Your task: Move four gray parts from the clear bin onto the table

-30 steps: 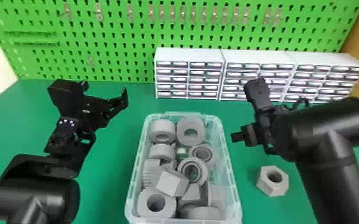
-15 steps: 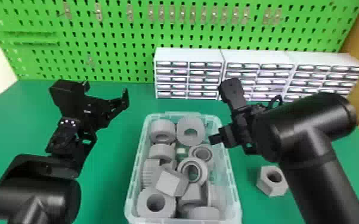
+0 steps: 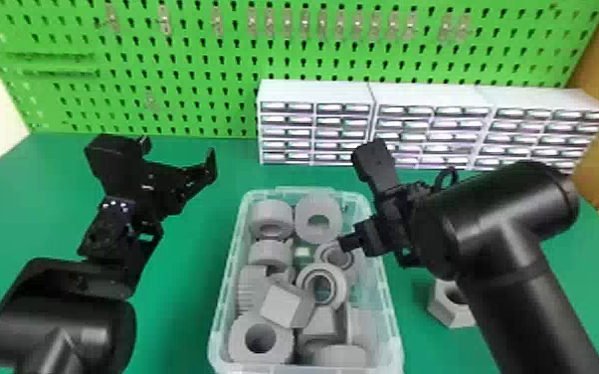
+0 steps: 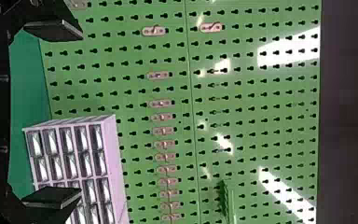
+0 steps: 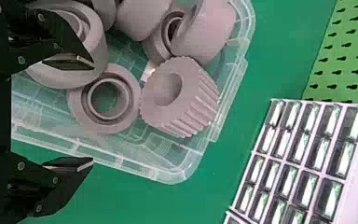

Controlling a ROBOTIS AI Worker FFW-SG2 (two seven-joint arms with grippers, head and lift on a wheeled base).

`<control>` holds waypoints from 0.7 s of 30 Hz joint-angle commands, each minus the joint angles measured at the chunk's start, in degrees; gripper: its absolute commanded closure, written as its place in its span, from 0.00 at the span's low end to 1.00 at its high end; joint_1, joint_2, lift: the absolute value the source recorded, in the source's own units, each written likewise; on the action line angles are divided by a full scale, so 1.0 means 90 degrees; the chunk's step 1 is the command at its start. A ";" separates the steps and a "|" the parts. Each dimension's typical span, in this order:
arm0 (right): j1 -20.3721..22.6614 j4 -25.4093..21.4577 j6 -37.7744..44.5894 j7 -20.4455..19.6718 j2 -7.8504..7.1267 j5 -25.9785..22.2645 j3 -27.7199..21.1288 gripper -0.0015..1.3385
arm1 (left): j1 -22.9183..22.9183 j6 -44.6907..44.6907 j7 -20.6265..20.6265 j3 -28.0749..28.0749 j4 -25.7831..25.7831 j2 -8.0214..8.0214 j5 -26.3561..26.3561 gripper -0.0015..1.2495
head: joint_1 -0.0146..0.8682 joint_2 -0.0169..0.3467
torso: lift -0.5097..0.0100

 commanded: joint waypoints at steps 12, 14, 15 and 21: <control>0.0019 0.0015 0.0005 0.0000 -0.0061 -0.0031 0.0020 0.39 | 0.0002 0.0000 0.0000 0.0006 -0.0003 0.0020 0.0007 0.09 | 0.78 0.14 | 0.89; 0.0019 0.0015 0.0005 0.0000 -0.0071 -0.0050 0.0020 0.39 | 0.0011 0.0000 0.0000 0.0006 -0.0003 0.0029 0.0007 0.09 | 0.78 0.14 | 0.89; 0.0029 0.0025 0.0005 0.0000 -0.0081 -0.0070 0.0011 0.39 | 0.0011 0.0000 0.0000 0.0006 -0.0003 0.0029 0.0007 0.09 | 0.78 0.14 | 0.89; 0.0029 0.0035 0.0005 0.0000 -0.0100 -0.0089 0.0001 0.39 | 0.0011 0.0000 -0.0010 0.0006 -0.0003 0.0049 0.0007 0.09 | 0.78 0.14 | 0.89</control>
